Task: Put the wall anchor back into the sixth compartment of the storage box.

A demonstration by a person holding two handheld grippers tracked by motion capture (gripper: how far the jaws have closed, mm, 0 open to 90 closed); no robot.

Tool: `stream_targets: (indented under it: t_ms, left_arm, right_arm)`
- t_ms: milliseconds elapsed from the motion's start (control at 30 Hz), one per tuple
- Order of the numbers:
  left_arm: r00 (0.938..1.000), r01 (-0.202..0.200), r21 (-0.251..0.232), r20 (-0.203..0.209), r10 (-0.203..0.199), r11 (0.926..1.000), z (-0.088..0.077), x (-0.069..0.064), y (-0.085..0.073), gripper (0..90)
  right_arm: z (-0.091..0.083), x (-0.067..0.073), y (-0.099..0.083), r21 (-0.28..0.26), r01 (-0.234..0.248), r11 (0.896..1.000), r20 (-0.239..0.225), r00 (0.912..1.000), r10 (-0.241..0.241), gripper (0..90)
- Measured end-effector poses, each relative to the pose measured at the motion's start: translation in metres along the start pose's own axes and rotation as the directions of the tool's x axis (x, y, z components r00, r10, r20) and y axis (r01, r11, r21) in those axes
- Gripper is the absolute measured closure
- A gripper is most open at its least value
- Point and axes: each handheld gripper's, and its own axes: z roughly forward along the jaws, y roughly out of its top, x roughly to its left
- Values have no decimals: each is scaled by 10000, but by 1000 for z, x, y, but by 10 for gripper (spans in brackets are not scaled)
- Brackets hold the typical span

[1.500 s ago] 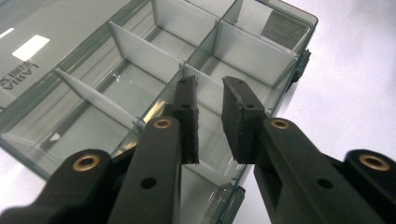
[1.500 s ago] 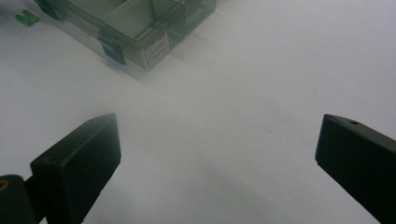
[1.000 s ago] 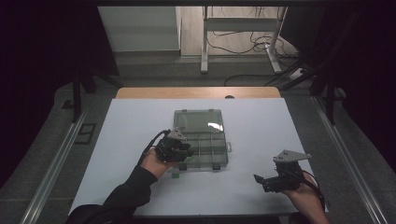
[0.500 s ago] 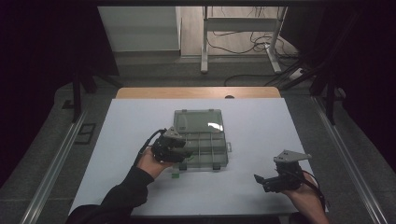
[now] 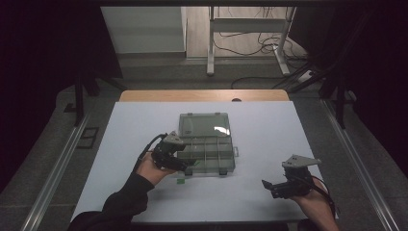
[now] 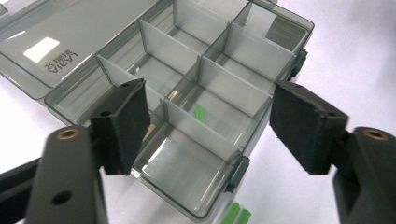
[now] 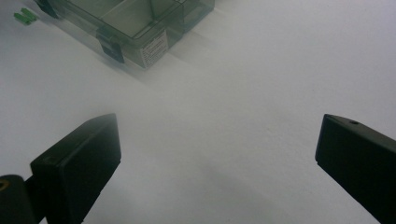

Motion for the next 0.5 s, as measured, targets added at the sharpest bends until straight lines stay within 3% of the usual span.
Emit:
stream_targets:
  t_ms: [300,500]
  left_arm:
    - [10000,-47,171,23,46,9998,-6,-3,-3,183]
    - [9996,291,-84,-16,-291,9995,-17,0,-7,108]
  right_arm:
    - [0,0,0,15,8,10000,13,10000,-8,0]
    - [0,0,0,23,6,10000,22,10000,-6,0]
